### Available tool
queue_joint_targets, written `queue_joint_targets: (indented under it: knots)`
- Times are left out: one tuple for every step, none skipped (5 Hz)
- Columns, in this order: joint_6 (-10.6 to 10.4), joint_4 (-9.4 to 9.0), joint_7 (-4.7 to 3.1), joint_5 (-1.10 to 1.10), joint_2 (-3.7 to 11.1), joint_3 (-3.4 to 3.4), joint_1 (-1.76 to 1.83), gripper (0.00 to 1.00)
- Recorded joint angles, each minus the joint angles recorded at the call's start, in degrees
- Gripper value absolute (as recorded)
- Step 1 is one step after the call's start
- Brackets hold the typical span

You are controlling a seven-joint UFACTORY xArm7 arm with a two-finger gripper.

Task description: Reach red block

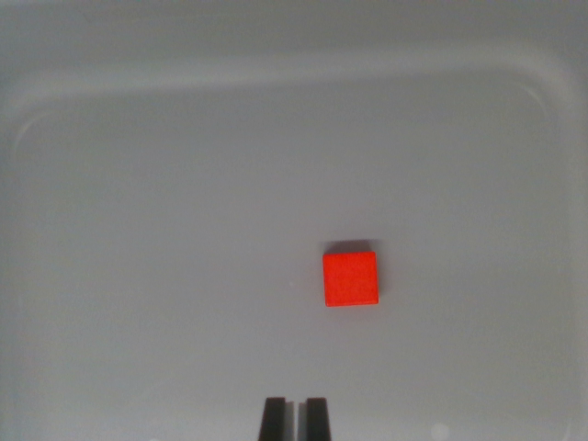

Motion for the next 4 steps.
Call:
queue_joint_targets:
  knots:
    - [0.0,0.00,0.00,0.00,0.00,0.00,0.00,0.00]
    - [-1.9,-1.15,-0.02,0.00,0.78,-0.04,-0.10,0.00]
    - [-1.9,-1.15,-0.02,0.00,0.78,-0.04,-0.10,0.00]
    - [-3.9,-2.43,-0.05,0.00,1.64,-0.09,-0.21,0.00]
